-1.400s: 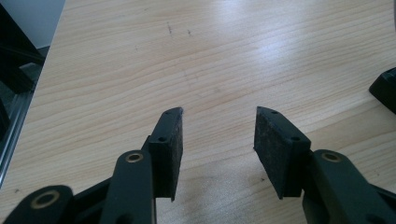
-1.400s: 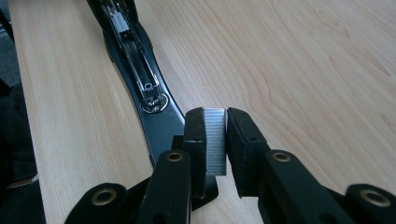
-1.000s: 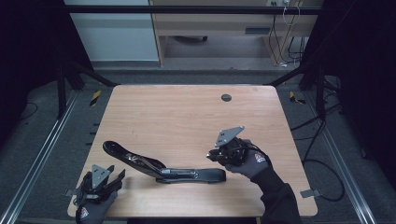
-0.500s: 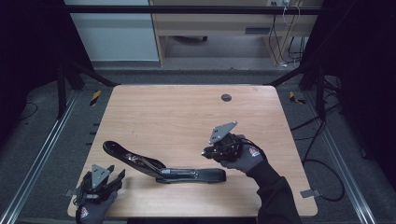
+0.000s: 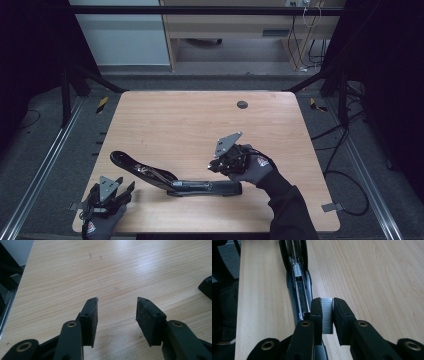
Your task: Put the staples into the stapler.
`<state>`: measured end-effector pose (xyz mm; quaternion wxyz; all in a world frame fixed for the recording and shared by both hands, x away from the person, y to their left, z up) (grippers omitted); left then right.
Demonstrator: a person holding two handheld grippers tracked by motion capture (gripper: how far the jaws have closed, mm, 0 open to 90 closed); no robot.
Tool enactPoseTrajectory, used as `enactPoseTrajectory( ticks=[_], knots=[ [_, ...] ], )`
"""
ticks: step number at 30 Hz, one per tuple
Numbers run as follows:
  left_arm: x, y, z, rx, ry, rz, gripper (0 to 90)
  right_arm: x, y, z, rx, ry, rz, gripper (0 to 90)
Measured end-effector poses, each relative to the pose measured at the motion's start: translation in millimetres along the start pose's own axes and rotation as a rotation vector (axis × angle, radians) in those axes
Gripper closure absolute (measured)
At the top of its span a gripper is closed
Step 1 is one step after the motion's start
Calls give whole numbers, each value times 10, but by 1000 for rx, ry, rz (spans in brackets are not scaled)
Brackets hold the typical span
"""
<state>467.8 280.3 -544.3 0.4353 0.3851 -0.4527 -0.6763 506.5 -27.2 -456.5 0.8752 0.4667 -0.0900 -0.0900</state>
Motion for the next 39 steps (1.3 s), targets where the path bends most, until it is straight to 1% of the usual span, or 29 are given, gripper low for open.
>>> enactPoseTrajectory(
  ticks=[2,3,11,13,20,26,30,35,39],
  knots=[
    [2,1,0,1,-1,0,516,-4,4,-12,2,5,0,784],
    [5,-4,-6,-1,-2,3,517,-14,4,-32,0,15,3,784],
    [6,-7,-6,-2,-2,-3,517,-49,-8,-123,-8,36,-1,784],
    [5,-7,-6,-2,-2,-3,517,-75,5,-181,-7,51,13,784],
    [7,-5,-3,1,-2,1,517,-126,16,-248,-15,73,23,784],
    [10,-6,-5,-1,-4,-1,517,-155,-43,-293,-31,86,18,784],
    [9,-5,-4,1,-3,-1,517,-170,-73,-327,-32,102,35,784],
    [10,-5,-4,1,-4,0,517,-195,-98,-355,-47,103,26,784],
    [11,-6,-4,0,-5,-1,517,-206,-116,-391,-47,116,27,784]
  ],
)
Point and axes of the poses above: each handheld gripper's, and its own axes: z roughly backward along the jaws, y roughly out of its top, x roughly to its right, the point moved 9 cm from there along -z, roughly forward along the jaws, and after that the axes turned 15 degrees about x, right-handed, at the moved point
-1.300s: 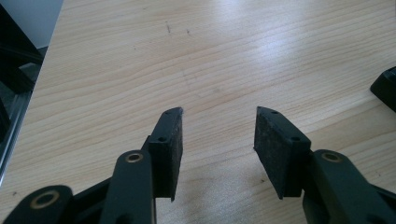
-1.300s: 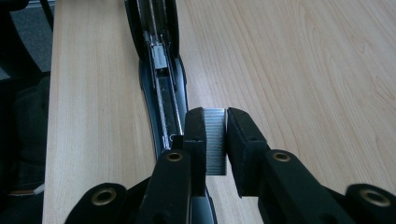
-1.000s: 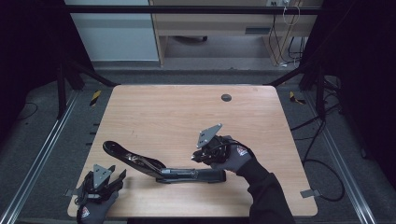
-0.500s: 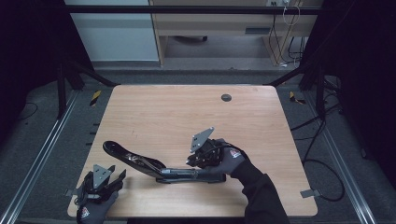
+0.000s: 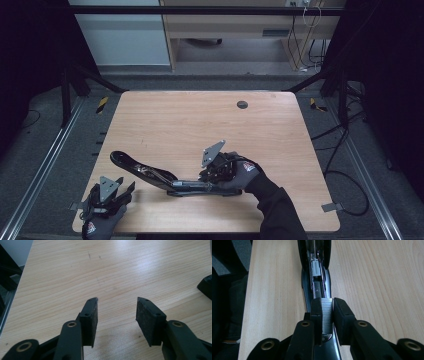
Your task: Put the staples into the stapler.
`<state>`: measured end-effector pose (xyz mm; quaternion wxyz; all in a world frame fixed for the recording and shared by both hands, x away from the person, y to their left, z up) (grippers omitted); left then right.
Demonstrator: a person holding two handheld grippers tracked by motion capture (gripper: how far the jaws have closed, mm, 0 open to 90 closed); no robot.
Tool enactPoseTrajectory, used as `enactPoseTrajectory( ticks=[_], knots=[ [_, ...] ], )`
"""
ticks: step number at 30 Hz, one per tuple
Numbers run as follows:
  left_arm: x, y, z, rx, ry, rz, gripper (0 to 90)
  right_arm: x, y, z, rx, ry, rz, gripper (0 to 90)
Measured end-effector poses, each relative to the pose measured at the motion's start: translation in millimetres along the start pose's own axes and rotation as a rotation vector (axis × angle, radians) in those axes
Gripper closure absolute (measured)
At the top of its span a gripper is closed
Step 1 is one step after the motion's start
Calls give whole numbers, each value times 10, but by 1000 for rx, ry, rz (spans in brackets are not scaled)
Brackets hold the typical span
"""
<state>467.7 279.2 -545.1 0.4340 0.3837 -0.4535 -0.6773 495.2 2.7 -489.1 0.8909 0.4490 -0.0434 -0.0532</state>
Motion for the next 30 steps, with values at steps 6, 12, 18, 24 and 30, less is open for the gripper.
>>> enactPoseTrajectory(
  ticks=[6,12,18,24,30],
  knots=[
    [1,0,-1,0,0,0,517,-6,-22,-16,-3,9,-2,784],
    [2,0,-1,0,-1,0,517,-9,-43,-57,-14,19,-2,784],
    [2,0,-1,0,-1,0,517,-15,-52,-85,-16,33,0,784],
    [0,1,0,1,0,0,517,-4,-67,-111,-22,34,3,784],
    [1,0,-2,1,-1,1,517,-6,-77,-136,-22,42,4,784]
  ],
)
Point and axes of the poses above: each handheld gripper's, and its own axes: z roughly backward along the jaws, y roughly out of its top, x roughly to its right, the point moved 9 cm from there along -z, roughly forward along the jaws, and after that the axes turned 15 degrees about x, right-handed, at the moved point
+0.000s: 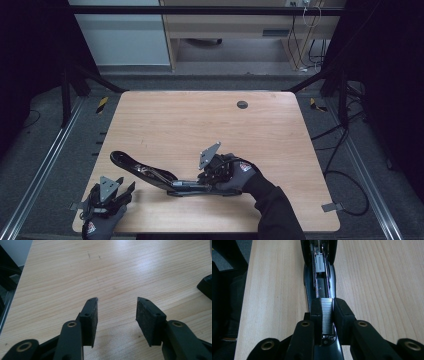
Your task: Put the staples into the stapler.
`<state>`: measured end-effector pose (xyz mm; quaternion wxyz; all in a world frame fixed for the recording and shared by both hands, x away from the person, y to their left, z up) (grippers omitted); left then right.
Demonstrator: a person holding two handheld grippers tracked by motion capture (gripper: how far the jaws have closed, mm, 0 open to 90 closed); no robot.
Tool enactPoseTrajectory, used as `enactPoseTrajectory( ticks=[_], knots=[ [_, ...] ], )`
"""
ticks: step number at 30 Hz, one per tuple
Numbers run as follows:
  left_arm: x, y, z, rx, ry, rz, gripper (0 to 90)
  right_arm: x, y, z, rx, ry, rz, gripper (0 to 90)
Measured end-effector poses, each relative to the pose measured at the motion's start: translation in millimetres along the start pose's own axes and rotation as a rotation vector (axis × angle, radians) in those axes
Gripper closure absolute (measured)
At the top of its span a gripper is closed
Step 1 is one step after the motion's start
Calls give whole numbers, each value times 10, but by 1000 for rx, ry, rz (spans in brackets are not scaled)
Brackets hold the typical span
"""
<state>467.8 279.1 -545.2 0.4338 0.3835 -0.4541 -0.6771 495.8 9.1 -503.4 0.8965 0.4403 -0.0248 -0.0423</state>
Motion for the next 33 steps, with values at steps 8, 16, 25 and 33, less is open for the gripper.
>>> enactPoseTrajectory(
  ticks=[8,16,25,33],
  knots=[
    [0,-2,0,-3,-1,-2,517,1,-15,-12,-6,8,9,784],
    [0,-3,0,-3,-1,-2,517,4,-29,-25,-13,10,18,784],
    [0,-3,-1,-3,-1,-2,517,0,-43,-29,-17,8,12,784],
    [0,-3,-1,-3,-1,-2,517,-1,-46,-32,-14,11,24,784]
  ],
)
Point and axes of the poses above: each handheld gripper's, and its own axes: z roughly backward along the jaws, y roughly out of its top, x roughly to its right, the point moved 9 cm from there along -z, roughly forward along the jaws, and after that the axes turned 15 degrees about x, right-handed, at the moved point
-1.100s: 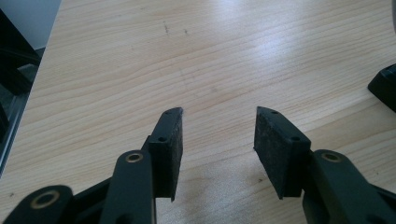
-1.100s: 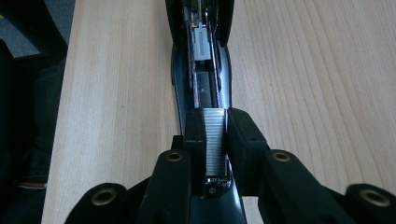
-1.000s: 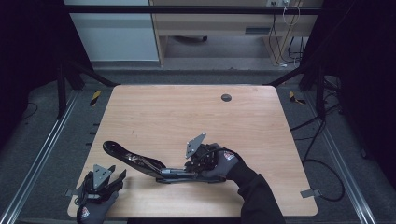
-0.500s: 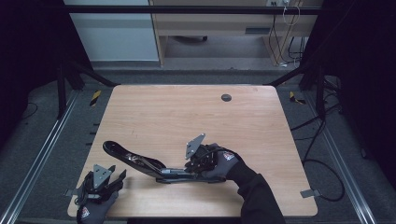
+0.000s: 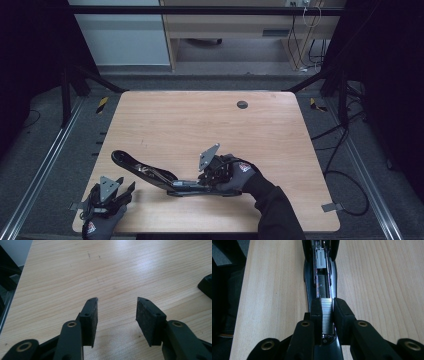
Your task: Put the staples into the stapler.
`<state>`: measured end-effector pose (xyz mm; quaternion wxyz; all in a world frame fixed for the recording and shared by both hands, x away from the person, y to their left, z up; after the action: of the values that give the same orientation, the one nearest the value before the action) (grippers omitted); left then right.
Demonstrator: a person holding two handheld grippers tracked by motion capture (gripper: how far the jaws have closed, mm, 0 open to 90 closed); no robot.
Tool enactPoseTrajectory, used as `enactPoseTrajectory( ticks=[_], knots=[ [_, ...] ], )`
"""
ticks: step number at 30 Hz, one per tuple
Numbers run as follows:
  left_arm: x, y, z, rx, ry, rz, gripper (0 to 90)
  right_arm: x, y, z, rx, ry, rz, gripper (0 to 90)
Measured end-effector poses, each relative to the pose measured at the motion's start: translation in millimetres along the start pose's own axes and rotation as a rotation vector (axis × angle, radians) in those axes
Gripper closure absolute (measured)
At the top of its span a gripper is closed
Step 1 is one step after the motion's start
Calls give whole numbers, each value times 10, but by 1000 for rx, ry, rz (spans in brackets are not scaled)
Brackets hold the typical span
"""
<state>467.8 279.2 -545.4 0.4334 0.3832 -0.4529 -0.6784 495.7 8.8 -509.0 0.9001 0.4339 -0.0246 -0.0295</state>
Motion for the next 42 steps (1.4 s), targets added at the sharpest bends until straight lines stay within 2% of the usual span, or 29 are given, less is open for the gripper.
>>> enactPoseTrajectory(
  ticks=[33,42],
  knots=[
    [1,1,-1,1,0,-1,517,-8,-26,21,8,13,15,784],
    [1,1,-1,1,0,-1,517,-8,-48,-7,-8,12,11,773]
  ],
)
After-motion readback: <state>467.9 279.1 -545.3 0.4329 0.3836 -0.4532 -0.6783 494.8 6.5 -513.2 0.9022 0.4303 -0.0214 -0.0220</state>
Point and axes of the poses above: each handheld gripper's, and its own axes: z roughly backward along the jaws, y roughly out of its top, x roughly to its right, the point moved 9 cm from there along -z, roughly forward along the jaws, and after that the axes turned 15 degrees about x, right-handed, at the moved point
